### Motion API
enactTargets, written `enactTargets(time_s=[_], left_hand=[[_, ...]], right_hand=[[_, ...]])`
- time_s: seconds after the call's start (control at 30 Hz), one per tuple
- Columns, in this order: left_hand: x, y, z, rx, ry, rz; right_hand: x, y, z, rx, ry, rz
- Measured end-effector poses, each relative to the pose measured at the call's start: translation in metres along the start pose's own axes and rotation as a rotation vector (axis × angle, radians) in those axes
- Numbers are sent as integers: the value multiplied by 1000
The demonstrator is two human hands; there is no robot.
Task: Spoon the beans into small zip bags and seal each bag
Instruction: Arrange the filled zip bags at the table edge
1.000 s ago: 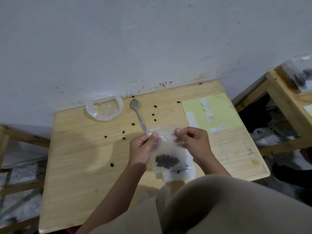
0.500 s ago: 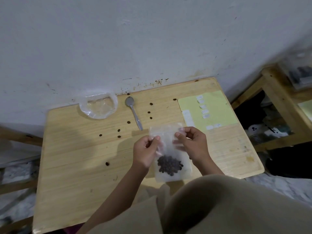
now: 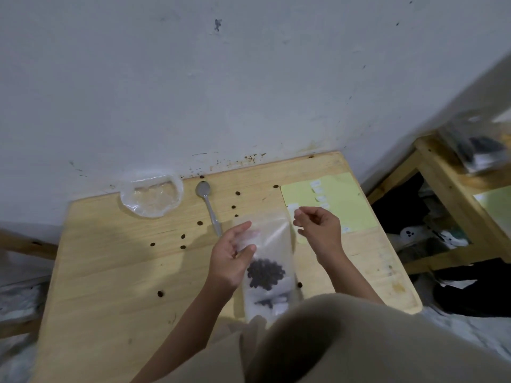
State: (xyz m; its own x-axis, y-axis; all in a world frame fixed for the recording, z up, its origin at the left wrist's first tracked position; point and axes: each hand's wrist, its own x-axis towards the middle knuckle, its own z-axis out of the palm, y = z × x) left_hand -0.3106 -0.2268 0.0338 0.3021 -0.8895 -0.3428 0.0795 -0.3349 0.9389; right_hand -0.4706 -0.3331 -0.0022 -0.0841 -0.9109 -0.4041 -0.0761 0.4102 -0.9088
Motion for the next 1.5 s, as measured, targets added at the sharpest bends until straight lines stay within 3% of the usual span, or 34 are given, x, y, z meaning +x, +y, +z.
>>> enactTargets(time_s=[0.17, 0.37, 0.53, 0.7, 0.83, 0.93, 1.03, 1.17, 1.5], left_hand=[[9, 5, 6, -23, 28, 62], [23, 9, 11, -22, 101, 16], [33, 11, 12, -6, 144, -33], [39, 9, 15, -1, 139, -43], [41, 10, 14, -18, 159, -39], [42, 15, 10, -54, 134, -6], [38, 22, 5, -73, 138, 1], [22, 31, -8, -60, 131, 30], [-30, 41, -81, -71, 236, 166]], right_hand=[[84, -11, -27, -367, 208, -118], [151, -6, -27, -759, 83, -133], [170, -3, -16, -879, 85, -132], [170, -6, -17, -826, 85, -136], [141, -32, -22, -518, 85, -160], [88, -59, -15, -191, -70, -154], [28, -74, 1, -51, -292, -184], [-26, -76, 31, -147, -374, -227], [-108, -73, 108, -321, -288, -398]])
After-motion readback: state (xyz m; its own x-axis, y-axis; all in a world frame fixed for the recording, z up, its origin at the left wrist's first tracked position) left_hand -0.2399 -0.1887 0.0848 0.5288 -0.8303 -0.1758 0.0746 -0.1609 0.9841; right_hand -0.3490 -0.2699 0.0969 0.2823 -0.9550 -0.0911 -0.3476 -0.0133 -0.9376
